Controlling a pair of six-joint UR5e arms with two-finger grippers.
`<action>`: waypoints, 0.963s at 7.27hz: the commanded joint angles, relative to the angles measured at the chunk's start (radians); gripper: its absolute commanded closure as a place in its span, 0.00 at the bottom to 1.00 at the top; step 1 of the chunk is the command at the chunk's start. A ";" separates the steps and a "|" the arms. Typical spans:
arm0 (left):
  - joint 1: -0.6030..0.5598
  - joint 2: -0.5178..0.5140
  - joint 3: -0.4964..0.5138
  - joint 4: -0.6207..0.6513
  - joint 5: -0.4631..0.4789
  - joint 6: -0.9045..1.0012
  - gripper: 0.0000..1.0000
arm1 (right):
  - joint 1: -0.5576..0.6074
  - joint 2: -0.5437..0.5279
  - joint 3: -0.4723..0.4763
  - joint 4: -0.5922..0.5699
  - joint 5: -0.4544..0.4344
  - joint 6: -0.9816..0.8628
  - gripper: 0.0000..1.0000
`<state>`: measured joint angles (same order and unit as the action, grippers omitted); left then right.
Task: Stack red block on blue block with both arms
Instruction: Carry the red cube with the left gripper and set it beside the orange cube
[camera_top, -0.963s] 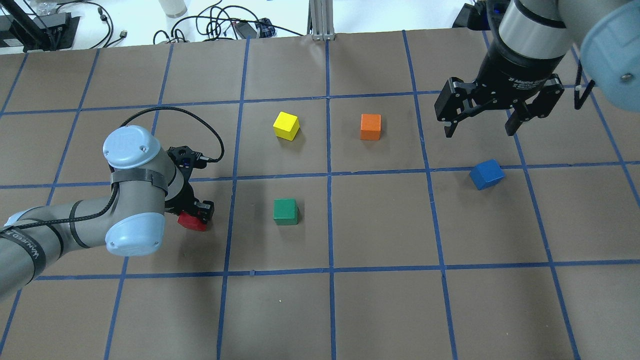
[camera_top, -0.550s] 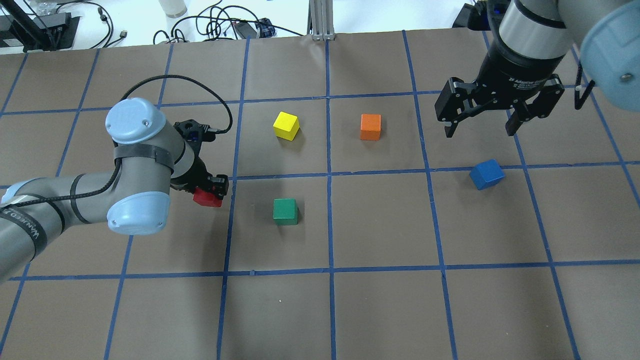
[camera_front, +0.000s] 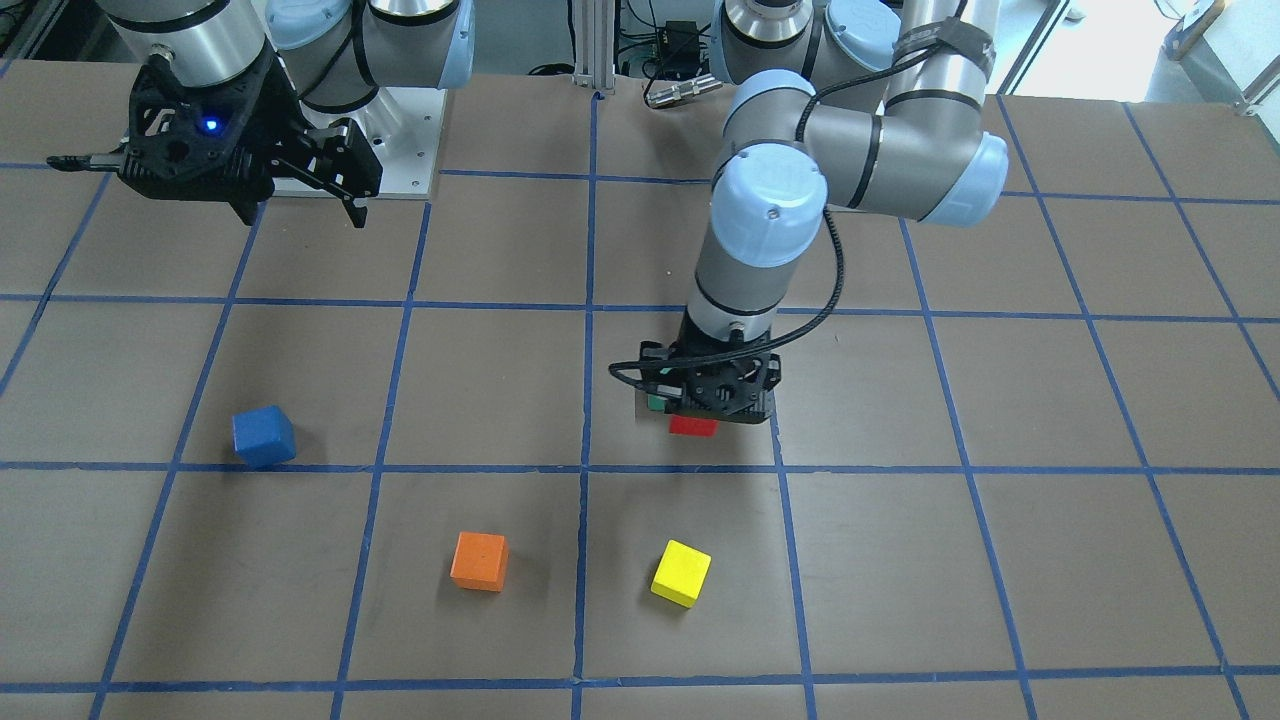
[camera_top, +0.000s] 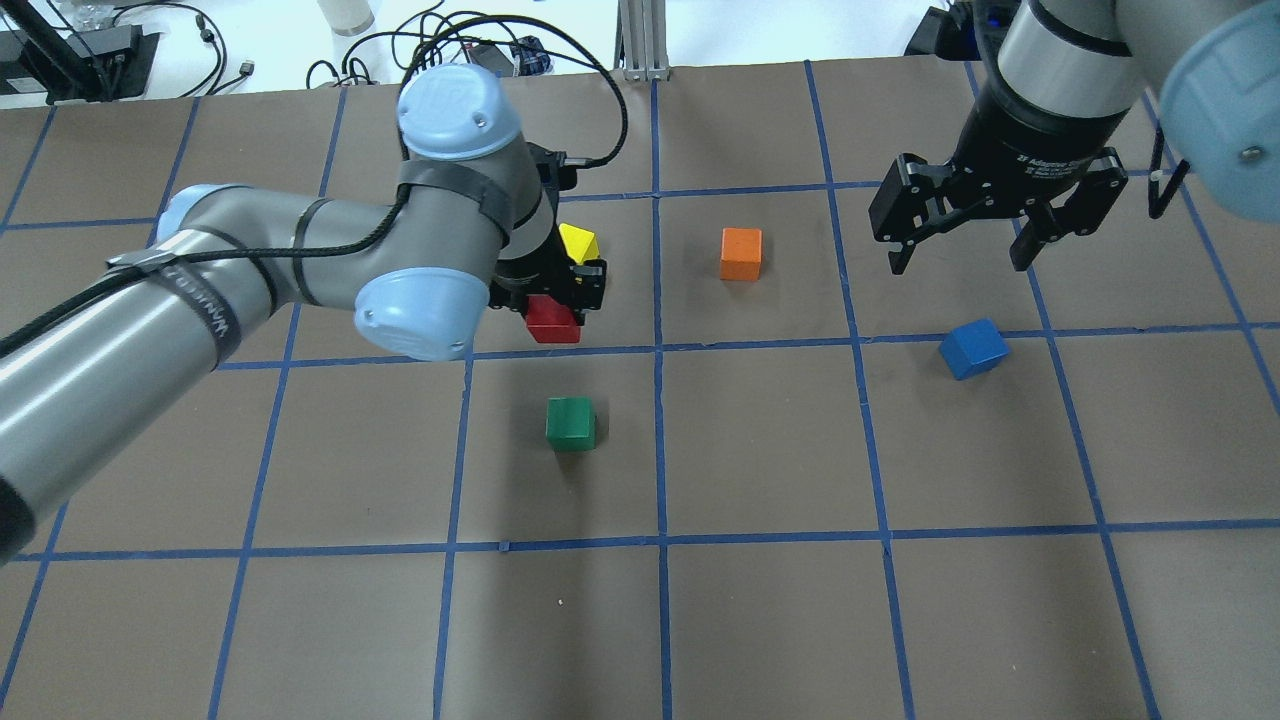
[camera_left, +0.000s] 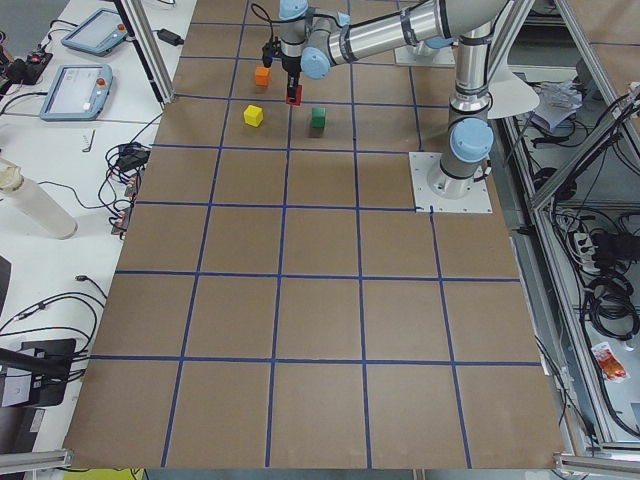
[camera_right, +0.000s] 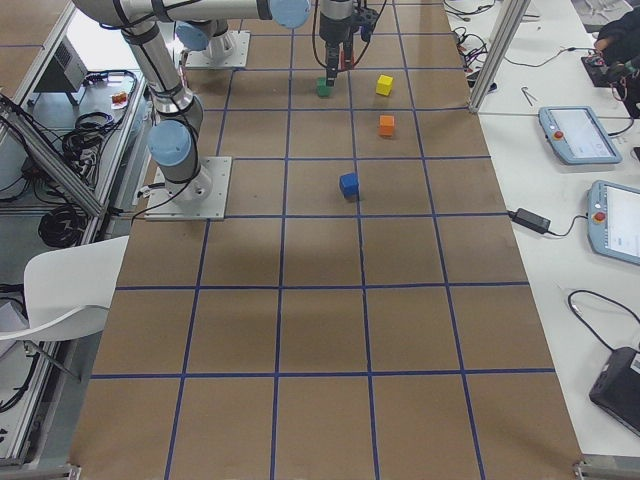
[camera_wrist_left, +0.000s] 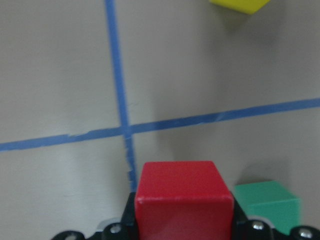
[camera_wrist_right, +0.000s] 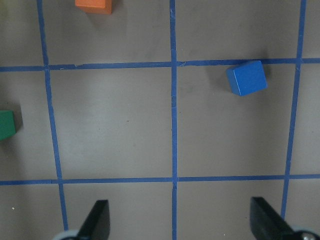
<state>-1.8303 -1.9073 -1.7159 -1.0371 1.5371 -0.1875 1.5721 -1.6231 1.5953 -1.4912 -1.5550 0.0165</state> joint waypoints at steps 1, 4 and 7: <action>-0.076 -0.144 0.122 0.038 0.003 -0.078 1.00 | 0.003 0.000 0.000 0.008 0.006 0.002 0.00; -0.104 -0.237 0.113 0.108 0.014 -0.067 0.94 | -0.001 0.008 0.000 -0.006 0.006 -0.012 0.00; -0.097 -0.199 0.128 0.098 0.009 -0.058 0.00 | -0.014 0.008 0.003 0.012 -0.003 -0.013 0.00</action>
<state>-1.9329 -2.1345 -1.5998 -0.9310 1.5508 -0.2509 1.5632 -1.6157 1.5968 -1.4843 -1.5564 0.0048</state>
